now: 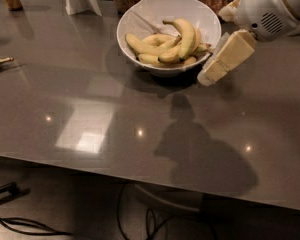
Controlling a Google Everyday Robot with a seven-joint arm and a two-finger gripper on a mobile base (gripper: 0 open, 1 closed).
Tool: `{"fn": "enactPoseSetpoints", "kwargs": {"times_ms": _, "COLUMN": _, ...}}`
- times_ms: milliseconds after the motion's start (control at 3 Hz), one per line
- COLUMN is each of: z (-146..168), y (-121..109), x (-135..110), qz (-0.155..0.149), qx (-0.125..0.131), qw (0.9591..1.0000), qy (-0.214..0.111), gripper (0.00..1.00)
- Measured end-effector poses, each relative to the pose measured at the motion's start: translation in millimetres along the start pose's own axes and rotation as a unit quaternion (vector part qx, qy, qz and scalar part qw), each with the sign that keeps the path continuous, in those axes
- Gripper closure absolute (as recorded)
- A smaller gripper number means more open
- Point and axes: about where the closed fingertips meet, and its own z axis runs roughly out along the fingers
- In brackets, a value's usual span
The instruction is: Pick banana from white bowl
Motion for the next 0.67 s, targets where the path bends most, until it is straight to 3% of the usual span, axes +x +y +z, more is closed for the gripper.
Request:
{"fn": "enactPoseSetpoints", "kwargs": {"times_ms": 333, "z": 0, "y": 0, "x": 0, "qz": 0.0, "qx": 0.0, "qw": 1.0, "qy": 0.0, "gripper": 0.0}}
{"fn": "enactPoseSetpoints", "kwargs": {"times_ms": 667, "z": 8, "y": -22, "x": -14, "qz": 0.014, "qx": 0.026, "qw": 0.9988, "qy": -0.041, "gripper": 0.0}}
